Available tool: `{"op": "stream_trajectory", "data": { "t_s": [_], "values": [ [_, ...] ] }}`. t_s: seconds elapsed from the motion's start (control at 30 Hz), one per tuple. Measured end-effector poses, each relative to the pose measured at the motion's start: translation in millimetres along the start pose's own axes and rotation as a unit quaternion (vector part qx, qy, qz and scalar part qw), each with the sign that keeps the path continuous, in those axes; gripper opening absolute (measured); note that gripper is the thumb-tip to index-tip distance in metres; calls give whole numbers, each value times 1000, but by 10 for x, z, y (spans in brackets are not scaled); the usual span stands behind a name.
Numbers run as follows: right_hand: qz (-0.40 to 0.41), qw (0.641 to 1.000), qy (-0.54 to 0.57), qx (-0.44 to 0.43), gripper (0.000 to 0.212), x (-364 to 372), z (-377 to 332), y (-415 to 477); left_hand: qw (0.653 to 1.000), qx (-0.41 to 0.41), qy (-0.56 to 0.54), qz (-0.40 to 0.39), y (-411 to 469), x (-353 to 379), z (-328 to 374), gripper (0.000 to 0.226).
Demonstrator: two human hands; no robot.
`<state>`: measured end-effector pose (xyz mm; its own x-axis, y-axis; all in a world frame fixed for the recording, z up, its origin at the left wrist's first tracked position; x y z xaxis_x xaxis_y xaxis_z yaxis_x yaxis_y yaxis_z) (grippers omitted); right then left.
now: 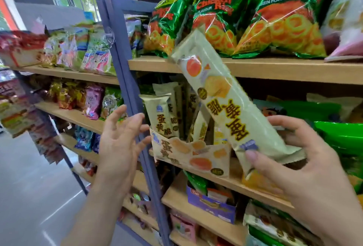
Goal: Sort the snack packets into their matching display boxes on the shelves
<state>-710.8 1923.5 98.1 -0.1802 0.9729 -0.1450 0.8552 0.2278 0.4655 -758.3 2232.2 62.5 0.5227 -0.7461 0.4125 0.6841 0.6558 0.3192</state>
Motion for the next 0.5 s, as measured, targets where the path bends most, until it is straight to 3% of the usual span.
{"op": "stream_trajectory", "data": {
  "t_s": [0.1,0.2,0.27,0.3,0.4,0.47,0.5],
  "values": [
    [65,993,-89,-51,50,-21,-239,118,977,97,187,-10,391,-140,122,41],
    [85,985,-134,-67,52,108,-345,206,927,170,327,-67,743,-7,178,54],
    [42,979,-197,-18,55,122,58,287,898,189,374,-134,907,175,63,66],
    [51,960,-276,22,64,-252,618,201,884,192,391,-168,971,257,-35,69],
    [21,942,-335,-9,83,-696,1398,319,858,194,408,-243,1100,367,-261,60],
    [-16,946,-325,2,72,-182,711,159,844,225,412,-259,1193,353,-273,52],
    [25,950,-310,-3,66,136,111,171,841,237,411,-259,1239,337,-258,49]
  ]
}}
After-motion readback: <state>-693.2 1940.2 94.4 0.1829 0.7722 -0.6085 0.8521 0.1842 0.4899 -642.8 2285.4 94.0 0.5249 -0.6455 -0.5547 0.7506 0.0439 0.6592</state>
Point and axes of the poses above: each hand's wrist, its own y-axis towards the middle knuckle, its own x-axis out of the palm, z = x × y, the point moved 10 cm from there along y, towards the middle knuckle, and after that the axes turned 2 degrees about x, right-handed, at the moved point
